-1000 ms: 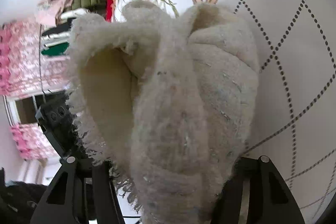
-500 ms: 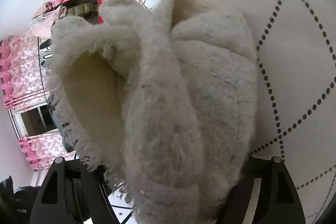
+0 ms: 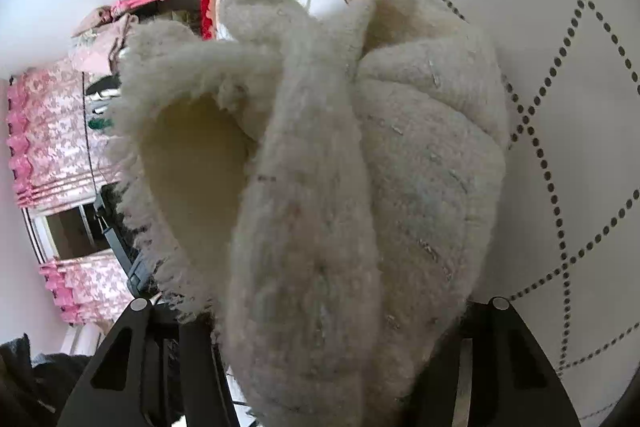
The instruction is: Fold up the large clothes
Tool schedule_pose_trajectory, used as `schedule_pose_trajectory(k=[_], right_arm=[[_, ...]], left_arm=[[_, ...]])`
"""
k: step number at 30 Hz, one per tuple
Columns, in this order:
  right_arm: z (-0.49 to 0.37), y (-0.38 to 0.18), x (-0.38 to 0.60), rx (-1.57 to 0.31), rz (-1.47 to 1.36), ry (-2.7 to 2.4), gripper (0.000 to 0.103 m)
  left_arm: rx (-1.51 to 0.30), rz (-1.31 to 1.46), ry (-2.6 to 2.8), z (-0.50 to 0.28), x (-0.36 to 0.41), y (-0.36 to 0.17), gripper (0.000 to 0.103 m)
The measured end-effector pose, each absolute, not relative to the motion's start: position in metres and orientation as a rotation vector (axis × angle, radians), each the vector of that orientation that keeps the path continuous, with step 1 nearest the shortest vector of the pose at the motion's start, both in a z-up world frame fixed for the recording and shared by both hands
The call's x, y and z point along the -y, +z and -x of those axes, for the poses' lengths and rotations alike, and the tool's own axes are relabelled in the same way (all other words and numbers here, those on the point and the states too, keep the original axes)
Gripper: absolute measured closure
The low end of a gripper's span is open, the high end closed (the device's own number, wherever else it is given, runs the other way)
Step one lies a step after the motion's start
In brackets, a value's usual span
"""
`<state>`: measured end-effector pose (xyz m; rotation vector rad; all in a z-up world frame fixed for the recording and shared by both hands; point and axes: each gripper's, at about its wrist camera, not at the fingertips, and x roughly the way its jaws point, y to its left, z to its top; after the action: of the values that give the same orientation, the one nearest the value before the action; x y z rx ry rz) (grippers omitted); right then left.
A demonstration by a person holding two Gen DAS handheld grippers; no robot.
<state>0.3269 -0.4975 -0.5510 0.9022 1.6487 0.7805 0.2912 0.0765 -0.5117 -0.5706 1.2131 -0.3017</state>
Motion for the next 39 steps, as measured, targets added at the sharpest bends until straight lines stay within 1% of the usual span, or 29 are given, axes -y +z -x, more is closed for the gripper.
schedule_pose_trajectory(k=[7,14,18,19,20,22,23,25,30,32,33,37,38,39], right_arm=[[-0.333,-0.519,0.506,-1.598,-0.942,0.781,0.048],[-0.364,-0.45,0.529,-1.533,-0.976,0.775,0.048],[-0.42,-0.404,0.533,-1.495,-0.977,0.789,0.048],[-0.44,-0.393,0.535,-1.482,-0.974,0.794,0.048],[-0.46,-0.384,0.534,-1.471,-0.971,0.799,0.048],[-0.506,-0.368,0.537,-1.445,-0.953,0.804,0.048],[-0.528,-0.361,0.536,-1.435,-0.948,0.805,0.048],[-0.578,-0.351,0.537,-1.416,-0.937,0.807,0.048],[-0.698,-0.356,0.525,-1.411,-0.931,0.809,0.048],[-0.737,-0.371,0.521,-1.43,-0.912,0.796,0.048],[-0.756,-0.385,0.52,-1.451,-0.911,0.778,0.048],[-0.794,-0.428,0.51,-1.544,-0.84,0.675,0.047],[-0.795,-0.437,0.508,-1.557,-0.823,0.665,0.046],[-0.797,-0.44,0.508,-1.56,-0.819,0.654,0.043]], left_arm=[[-1.182,0.517,-0.313,-0.306,-0.07,-0.475,0.038],[-1.147,0.468,-0.315,-0.356,-0.071,-0.405,0.038],[-1.116,0.454,-0.305,-0.411,-0.073,-0.363,0.038],[-1.102,0.445,-0.299,-0.435,-0.072,-0.351,0.038],[-1.094,0.44,-0.299,-0.446,-0.074,-0.346,0.038],[-1.068,0.439,-0.291,-0.492,-0.077,-0.331,0.038],[-1.061,0.437,-0.291,-0.503,-0.079,-0.33,0.038],[-1.04,0.434,-0.285,-0.549,-0.083,-0.325,0.038],[-1.022,0.418,-0.267,-0.646,-0.1,-0.337,0.038],[-1.052,0.428,-0.253,-0.682,-0.108,-0.359,0.038],[-1.083,0.436,-0.247,-0.701,-0.112,-0.379,0.038],[-1.204,0.405,-0.206,-0.736,-0.114,-0.439,0.038],[-1.213,0.396,-0.2,-0.739,-0.114,-0.446,0.036],[-1.217,0.395,-0.191,-0.74,-0.115,-0.452,0.033]])
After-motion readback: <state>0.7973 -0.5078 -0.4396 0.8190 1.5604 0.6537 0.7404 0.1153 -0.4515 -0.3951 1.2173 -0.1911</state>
